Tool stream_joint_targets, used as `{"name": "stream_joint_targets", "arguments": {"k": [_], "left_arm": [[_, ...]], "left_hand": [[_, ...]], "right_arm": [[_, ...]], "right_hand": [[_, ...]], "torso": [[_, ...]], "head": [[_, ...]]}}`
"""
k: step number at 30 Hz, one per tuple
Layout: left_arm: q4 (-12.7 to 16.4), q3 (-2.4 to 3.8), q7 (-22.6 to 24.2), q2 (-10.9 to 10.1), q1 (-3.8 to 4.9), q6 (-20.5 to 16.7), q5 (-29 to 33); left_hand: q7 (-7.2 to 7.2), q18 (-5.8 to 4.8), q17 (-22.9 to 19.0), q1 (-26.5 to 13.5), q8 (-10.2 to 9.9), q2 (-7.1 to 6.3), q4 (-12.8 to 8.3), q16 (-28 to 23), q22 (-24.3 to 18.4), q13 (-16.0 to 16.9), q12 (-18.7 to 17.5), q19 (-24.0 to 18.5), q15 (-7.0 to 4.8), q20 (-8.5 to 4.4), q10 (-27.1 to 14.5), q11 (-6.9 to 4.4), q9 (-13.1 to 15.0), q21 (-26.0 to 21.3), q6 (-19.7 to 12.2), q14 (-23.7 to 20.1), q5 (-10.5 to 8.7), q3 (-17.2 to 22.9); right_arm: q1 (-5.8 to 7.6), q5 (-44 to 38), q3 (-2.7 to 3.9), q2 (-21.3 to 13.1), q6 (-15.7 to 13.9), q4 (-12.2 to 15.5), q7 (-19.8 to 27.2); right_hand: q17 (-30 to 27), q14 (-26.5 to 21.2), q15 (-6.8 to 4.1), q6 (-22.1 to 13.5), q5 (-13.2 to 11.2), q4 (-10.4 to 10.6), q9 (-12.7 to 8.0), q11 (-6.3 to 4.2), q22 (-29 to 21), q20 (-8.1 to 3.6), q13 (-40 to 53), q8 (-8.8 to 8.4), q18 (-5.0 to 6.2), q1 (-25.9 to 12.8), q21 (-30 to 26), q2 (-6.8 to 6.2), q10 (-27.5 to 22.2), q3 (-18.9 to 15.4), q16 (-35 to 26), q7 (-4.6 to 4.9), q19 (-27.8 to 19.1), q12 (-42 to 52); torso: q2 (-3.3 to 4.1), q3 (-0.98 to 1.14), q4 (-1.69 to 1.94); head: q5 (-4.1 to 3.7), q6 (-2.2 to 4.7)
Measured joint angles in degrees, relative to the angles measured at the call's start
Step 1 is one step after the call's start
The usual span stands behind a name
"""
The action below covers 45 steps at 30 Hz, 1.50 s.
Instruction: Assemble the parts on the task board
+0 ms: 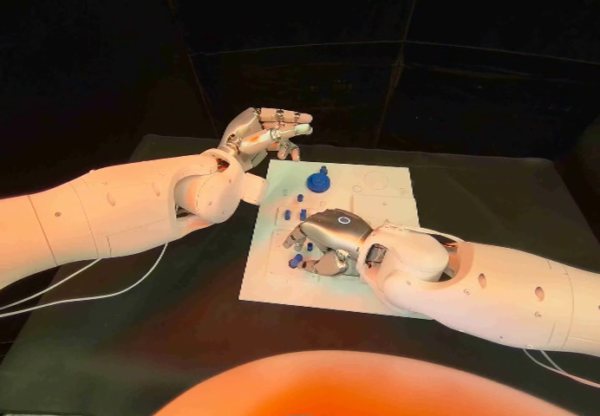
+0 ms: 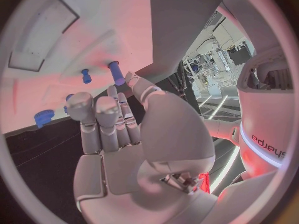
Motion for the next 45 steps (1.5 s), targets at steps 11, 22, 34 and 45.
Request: {"name": "stream_joint_targets", "arguments": {"k": [11,22,34,45], "left_arm": [[0.0,0.0,0.0,-0.1,0.0,0.0,0.0],[0.0,0.0,-0.1,-0.1,0.0,0.1,0.0],[0.0,0.0,-0.1,-0.2,0.0,0.1,0.0],[0.0,0.0,-0.2,-0.2,0.0,0.1,0.0]], "left_hand": [[0.0,0.0,-0.1,0.0,0.0,0.0,0.0,0.0,-0.1,0.0,0.0,0.0,0.0,0.0,0.0,0.0,0.0,0.0,0.0,0.0,0.0,0.0],[0.0,0.0,-0.1,0.0,0.0,0.0,0.0,0.0,-0.1,0.0,0.0,0.0,0.0,0.0,0.0,0.0,0.0,0.0,0.0,0.0,0.0,0.0],[0.0,0.0,-0.1,0.0,0.0,0.0,0.0,0.0,-0.1,0.0,0.0,0.0,0.0,0.0,0.0,0.0,0.0,0.0,0.0,0.0,0.0,0.0],[0.0,0.0,-0.2,0.0,0.0,0.0,0.0,0.0,0.0,0.0,0.0,0.0,0.0,0.0,0.0,0.0,0.0,0.0,0.0,0.0,0.0,0.0]], "right_arm": [[0.01,0.1,0.0,-0.5,2.1,0.0,-0.9],[0.01,0.1,0.0,0.4,2.5,-1.0,-1.2],[0.01,0.0,0.0,1.2,2.2,-1.4,-1.1],[0.01,0.1,0.0,1.7,1.8,-1.3,-0.6]], "right_hand": [[-0.2,0.0,0.0,-0.2,0.3,0.0,0.0,0.0,0.0,0.03,-0.1,0.0,0.0,-0.3,0.0,-0.34,0.0,-0.7,0.0,-0.19,0.1,0.1],[2.5,1.2,-1.22,1.3,-1.7,-0.9,0.2,-1.36,4.3,-0.93,0.0,0.21,-0.01,2.5,3.2,2.52,6.3,2.0,2.3,-0.4,3.8,1.9],[4.0,1.6,-1.63,3.0,-1.9,-1.4,0.2,-2.25,6.8,-1.53,0.3,0.52,-0.55,2.8,4.7,2.84,10.6,4.0,3.5,-0.73,5.2,1.7],[4.0,1.6,-1.63,3.0,-1.9,-1.5,0.2,-2.04,7.0,-1.53,0.3,0.52,-0.53,2.8,4.9,2.84,10.9,4.2,3.5,-0.73,5.2,1.4]], "torso": [[0.0,-0.03,0.03],[0.02,-0.04,0.09],[0.03,-0.03,0.09],[0.03,-0.02,0.04]], "head": [[0.05,0.04],[-0.01,-0.02],[0.08,-0.14],[0.11,-0.19]]}}
